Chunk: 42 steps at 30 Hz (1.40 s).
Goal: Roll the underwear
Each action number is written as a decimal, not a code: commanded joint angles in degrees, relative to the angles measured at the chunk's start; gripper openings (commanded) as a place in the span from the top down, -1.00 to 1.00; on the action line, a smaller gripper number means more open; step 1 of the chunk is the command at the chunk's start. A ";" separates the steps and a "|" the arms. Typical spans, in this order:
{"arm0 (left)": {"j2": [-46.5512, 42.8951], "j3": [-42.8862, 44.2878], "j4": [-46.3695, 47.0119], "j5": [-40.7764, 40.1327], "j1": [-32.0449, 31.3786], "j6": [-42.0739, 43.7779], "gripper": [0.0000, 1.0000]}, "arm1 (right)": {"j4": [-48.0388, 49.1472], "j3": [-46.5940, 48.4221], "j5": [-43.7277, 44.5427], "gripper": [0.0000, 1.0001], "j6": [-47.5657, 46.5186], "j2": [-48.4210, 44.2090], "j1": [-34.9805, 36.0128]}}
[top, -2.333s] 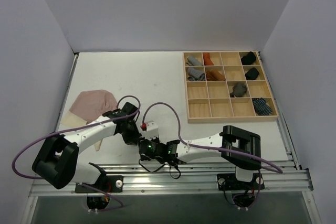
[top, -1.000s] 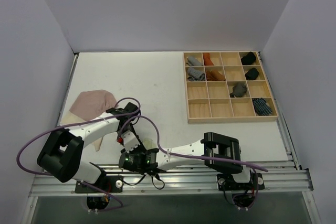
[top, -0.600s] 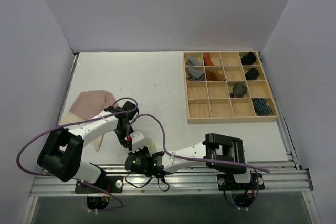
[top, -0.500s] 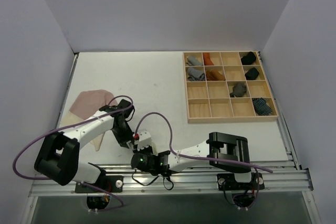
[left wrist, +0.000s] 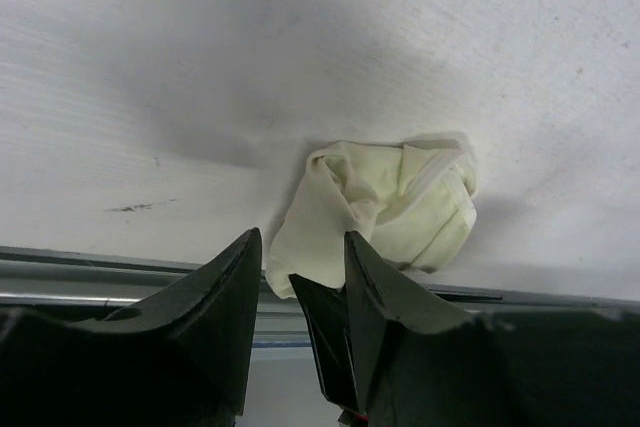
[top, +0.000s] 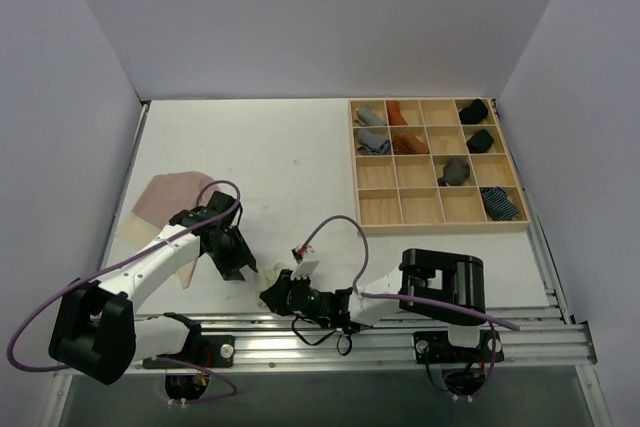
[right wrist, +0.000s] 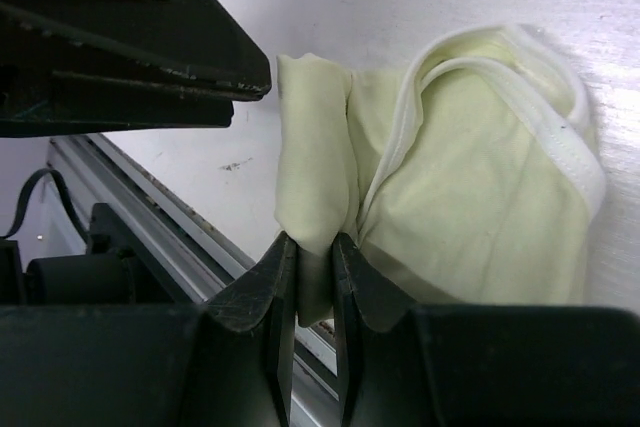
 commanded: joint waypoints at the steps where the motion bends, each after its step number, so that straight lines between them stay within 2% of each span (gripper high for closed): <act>1: -2.83 -0.75 6.30 4.42 0.17 2.30 0.07 | -11.01 -6.13 -5.48 1.00 1.56 4.99 -0.46; 9: -4.51 -5.66 10.51 7.76 0.08 3.28 0.06 | -5.73 -9.29 -7.33 1.00 3.41 7.36 -1.17; 22: -0.74 -10.24 16.84 9.17 0.08 3.36 0.06 | -0.02 -11.67 -8.38 0.98 4.73 10.17 -1.25; 24: 0.32 -11.47 19.48 9.96 0.08 3.01 0.10 | 0.68 -11.93 -8.47 0.97 4.73 10.52 -1.25; 26: 2.34 -11.91 20.80 11.37 0.08 3.01 0.24 | 0.43 -12.20 -8.73 0.92 4.82 10.44 -1.25; 27: 2.96 -12.00 21.07 11.72 -0.09 3.01 0.49 | -1.58 -12.02 -8.39 0.89 4.73 9.83 -1.52; 29: 3.40 -11.65 20.11 11.29 -0.36 3.19 0.75 | -3.70 -11.93 -8.03 0.76 4.73 8.51 -1.61; 31: 2.27 -10.78 18.79 10.15 -0.88 3.01 0.95 | -11.14 -10.01 -6.81 0.61 4.47 5.79 -1.61; 32: 1.65 -10.42 18.00 8.32 -1.15 2.92 0.95 | -14.14 -8.87 -6.02 0.46 3.34 4.74 -1.61; 36: -0.73 -7.35 10.72 2.16 -2.20 1.52 0.95 | -36.59 1.14 0.04 0.27 -0.87 -0.36 -0.29; 37: -0.82 -5.95 9.57 0.84 -2.46 0.91 0.95 | -39.10 5.34 1.27 0.24 -1.94 -0.89 0.32; 42: 2.60 -1.55 2.10 -6.10 -4.92 -0.24 0.95 | -48.33 14.86 5.94 0.17 -6.77 -2.92 0.59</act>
